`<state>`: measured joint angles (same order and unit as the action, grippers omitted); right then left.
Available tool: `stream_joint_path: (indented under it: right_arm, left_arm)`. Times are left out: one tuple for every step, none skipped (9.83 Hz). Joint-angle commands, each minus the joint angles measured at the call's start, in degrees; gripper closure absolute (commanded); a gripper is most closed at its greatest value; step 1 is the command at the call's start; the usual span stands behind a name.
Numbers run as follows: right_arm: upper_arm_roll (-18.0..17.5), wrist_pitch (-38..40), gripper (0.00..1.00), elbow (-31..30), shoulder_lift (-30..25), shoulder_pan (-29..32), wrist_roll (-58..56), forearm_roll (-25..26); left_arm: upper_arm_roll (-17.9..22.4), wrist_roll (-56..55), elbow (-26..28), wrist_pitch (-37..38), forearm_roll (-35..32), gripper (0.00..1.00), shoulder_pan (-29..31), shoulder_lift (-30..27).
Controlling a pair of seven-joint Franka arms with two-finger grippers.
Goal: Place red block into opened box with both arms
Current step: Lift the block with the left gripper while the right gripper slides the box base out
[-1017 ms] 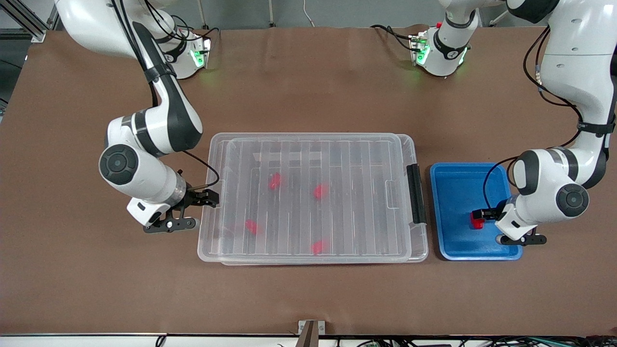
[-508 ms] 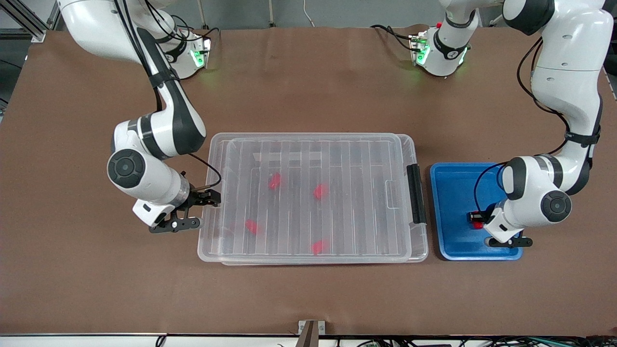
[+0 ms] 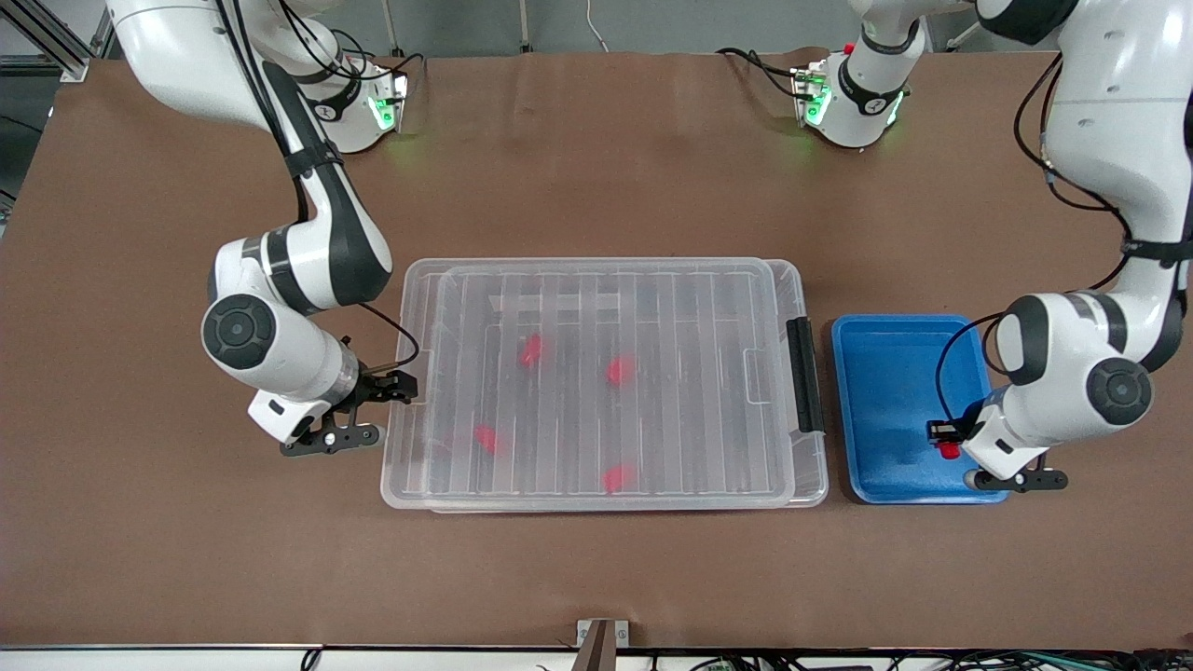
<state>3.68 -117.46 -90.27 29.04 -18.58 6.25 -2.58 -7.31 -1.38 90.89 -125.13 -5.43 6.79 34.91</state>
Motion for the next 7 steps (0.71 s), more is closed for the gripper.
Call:
stream_joint_path:
  right_arm:
    - [-0.16, -0.31, 0.00, -1.05, -0.83, 2.66, -1.32, 1.79]
    - [-0.25, 1.17, 0.00, -0.88, -0.83, 4.15, -2.37, 2.05]
    - [-0.25, 1.97, 0.00, -0.70, -1.00, 5.65, -3.60, 2.06]
    - [-0.25, 3.46, 0.00, -0.53, -1.18, 7.05, -5.00, 2.06]
    - [-0.25, 4.51, 0.00, -0.44, -1.27, 8.46, -5.89, 2.06]
    - [-0.25, 5.05, 0.00, -0.44, -1.27, 9.43, -7.03, 2.06]
    - [-0.25, 5.14, 0.00, -0.26, -1.36, 10.66, -8.78, 2.06]
  left_arm:
    - [-2.25, -0.46, 1.31, 4.96, 0.51, 0.99, -0.02, -5.54]
    - [-4.44, -2.47, -0.08, 7.85, 0.25, 0.99, -0.02, -7.12]
    - [-6.64, -4.84, -2.01, 11.63, -0.19, 0.99, -0.11, -7.92]
    - [-9.27, -7.12, -3.60, 15.14, -0.19, 0.99, -0.11, -8.54]
    - [-11.74, -10.28, -3.87, 16.05, -0.19, 0.99, -0.02, -8.72]
    - [-14.37, -14.66, -3.79, 16.06, -0.28, 0.99, -0.20, -8.81]
    - [-16.66, -20.36, -3.62, 16.06, -0.28, 0.99, -1.50, -8.37]
